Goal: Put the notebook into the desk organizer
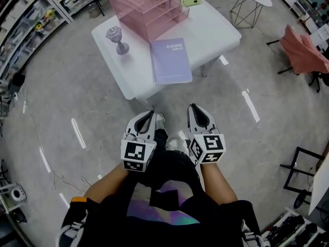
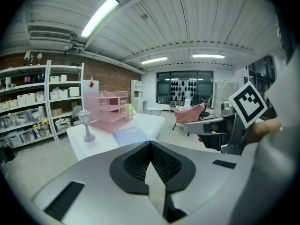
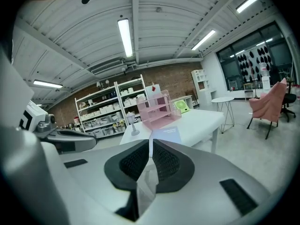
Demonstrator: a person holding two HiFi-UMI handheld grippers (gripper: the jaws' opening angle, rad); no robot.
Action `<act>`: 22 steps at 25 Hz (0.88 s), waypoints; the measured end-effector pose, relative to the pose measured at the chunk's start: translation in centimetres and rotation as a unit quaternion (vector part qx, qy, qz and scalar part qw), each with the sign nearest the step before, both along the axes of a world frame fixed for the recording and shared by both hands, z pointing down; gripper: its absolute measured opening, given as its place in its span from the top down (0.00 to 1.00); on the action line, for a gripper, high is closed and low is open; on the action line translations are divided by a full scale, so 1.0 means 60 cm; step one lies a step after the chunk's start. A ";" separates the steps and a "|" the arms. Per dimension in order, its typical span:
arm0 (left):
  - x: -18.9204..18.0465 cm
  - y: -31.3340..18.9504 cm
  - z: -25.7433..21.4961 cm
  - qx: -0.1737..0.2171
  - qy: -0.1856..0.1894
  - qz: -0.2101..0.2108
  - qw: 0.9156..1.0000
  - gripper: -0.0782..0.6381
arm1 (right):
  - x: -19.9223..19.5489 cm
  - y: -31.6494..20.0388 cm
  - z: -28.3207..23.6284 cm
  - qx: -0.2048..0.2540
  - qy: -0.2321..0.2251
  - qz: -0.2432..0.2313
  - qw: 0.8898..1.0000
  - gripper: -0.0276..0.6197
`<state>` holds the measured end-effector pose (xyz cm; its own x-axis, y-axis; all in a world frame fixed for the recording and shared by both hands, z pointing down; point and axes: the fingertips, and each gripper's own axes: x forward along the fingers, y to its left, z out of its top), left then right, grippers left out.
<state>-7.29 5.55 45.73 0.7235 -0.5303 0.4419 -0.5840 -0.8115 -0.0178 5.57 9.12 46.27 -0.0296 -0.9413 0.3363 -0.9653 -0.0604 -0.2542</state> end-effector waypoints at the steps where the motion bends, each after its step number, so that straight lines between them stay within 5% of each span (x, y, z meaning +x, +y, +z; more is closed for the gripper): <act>1: 0.006 -0.009 0.004 -0.002 0.002 0.001 1.000 0.88 | 0.006 -0.008 0.005 -0.004 -0.001 0.000 1.000 0.93; 14: 0.091 -0.168 0.072 -0.032 -0.020 0.016 0.999 0.88 | 0.096 -0.145 0.084 -0.065 -0.025 0.008 0.998 0.92; 22: 0.122 -0.245 0.138 -0.066 -0.048 0.029 0.996 0.88 | 0.144 -0.227 0.156 -0.111 -0.062 -0.008 0.992 0.72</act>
<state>0.04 -9.13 54.00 0.7022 -0.4216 0.5737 -0.5373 -0.8425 0.0385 14.22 -4.48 55.65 -0.0984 -0.8440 0.5273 -0.9286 -0.1127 -0.3536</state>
